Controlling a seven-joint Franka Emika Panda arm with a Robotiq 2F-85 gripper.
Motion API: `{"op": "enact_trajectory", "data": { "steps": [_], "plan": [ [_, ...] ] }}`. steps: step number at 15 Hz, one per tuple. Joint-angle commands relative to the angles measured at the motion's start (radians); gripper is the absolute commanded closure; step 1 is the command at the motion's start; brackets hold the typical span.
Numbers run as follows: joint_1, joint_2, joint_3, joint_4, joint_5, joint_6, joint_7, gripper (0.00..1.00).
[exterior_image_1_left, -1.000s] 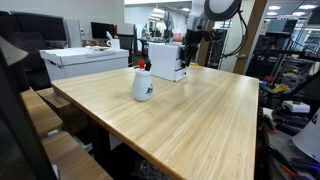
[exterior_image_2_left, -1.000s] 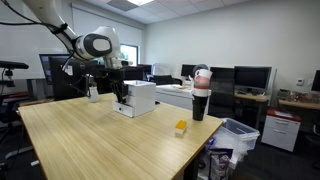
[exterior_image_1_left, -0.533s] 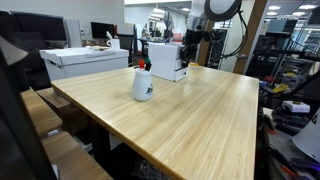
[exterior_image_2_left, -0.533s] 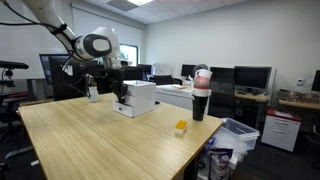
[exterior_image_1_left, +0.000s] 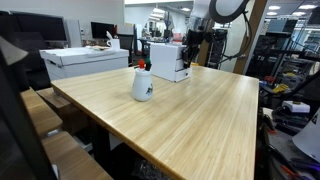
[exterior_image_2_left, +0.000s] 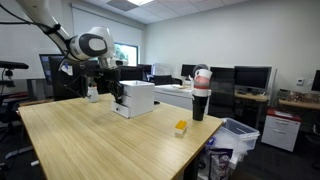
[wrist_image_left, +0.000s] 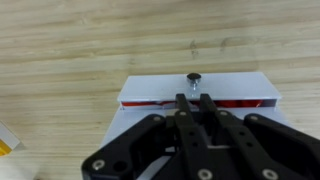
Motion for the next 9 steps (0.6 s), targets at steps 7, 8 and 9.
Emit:
{"op": "enact_trajectory", "data": {
  "steps": [7, 8, 9],
  "plan": [
    [0.007, -0.118, 0.006, -0.183, 0.095, 0.053, -0.033, 0.91],
    [0.009, -0.129, 0.006, -0.19, 0.121, 0.037, -0.045, 0.91],
    [0.008, -0.136, 0.007, -0.195, 0.127, 0.028, -0.039, 0.91]
  ]
}}
